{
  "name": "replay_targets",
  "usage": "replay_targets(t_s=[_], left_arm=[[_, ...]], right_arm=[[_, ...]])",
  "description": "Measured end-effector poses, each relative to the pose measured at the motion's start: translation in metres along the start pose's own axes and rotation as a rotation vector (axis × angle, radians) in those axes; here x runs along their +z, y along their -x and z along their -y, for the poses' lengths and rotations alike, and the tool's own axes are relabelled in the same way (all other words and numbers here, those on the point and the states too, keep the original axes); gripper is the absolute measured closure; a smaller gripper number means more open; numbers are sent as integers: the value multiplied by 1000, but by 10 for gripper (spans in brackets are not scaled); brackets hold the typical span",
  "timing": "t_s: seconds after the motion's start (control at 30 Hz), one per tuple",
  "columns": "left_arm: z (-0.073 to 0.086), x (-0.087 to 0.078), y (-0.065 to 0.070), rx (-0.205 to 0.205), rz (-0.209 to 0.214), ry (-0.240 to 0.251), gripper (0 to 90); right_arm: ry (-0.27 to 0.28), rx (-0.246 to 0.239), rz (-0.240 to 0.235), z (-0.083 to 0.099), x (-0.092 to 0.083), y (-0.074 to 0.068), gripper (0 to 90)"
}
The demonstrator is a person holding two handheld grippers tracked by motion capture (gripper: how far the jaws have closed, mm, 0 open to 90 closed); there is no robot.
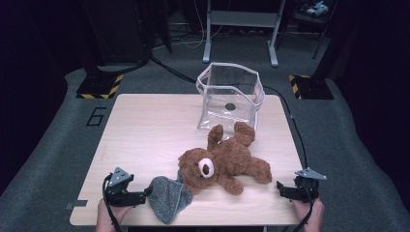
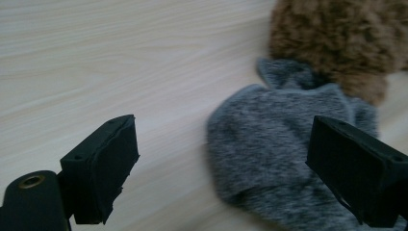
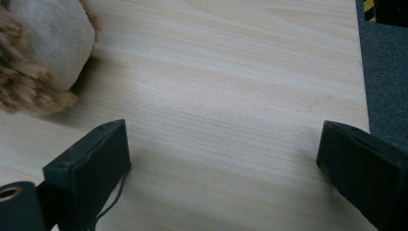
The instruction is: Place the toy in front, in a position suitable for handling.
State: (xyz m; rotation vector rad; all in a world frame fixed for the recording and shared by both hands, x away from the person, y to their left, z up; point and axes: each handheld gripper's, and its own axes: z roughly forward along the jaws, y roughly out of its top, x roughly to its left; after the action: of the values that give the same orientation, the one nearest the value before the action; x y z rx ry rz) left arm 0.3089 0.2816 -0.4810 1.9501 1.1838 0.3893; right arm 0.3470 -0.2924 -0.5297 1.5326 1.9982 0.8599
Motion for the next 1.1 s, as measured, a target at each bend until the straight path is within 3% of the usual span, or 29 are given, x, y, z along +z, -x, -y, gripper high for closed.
replay_targets(t_s=[0.17,0.3,0.4,0.43,0.57,0.67,0.77,0.83,0.87,0.9,0.93,0.97,1.0,1.1], left_arm=[[2,11,16,5,46,-19,103],[3,23,30,43,66,-59,105],[4,31,36,71,28,-82,210],[6,35,38,70,-12,-79,252],[9,36,34,83,-44,-76,506],[11,33,27,79,-47,-48,639],[10,31,21,90,-68,-51,649],[7,29,3,87,-96,-50,653],[7,29,3,87,-96,-50,654],[4,28,-15,83,-97,-55,652],[3,28,-23,71,-110,-48,644],[1,27,-31,71,-96,-62,635],[-1,26,-36,64,-116,-66,606],[-11,21,-39,52,-145,-68,444]], right_arm=[[1,1,1,0,0,0,40],[0,2,1,0,0,0,40],[1,2,2,0,0,0,41],[1,2,2,0,0,0,41],[1,3,2,0,0,0,41],[1,4,3,0,0,0,42],[1,4,4,0,0,0,42],[1,4,4,0,0,0,42],[1,4,4,0,0,0,42],[2,4,4,0,0,0,42],[3,7,5,0,0,0,42],[4,8,5,0,0,0,43],[4,9,6,0,0,0,43],[5,11,7,0,0,0,43]])
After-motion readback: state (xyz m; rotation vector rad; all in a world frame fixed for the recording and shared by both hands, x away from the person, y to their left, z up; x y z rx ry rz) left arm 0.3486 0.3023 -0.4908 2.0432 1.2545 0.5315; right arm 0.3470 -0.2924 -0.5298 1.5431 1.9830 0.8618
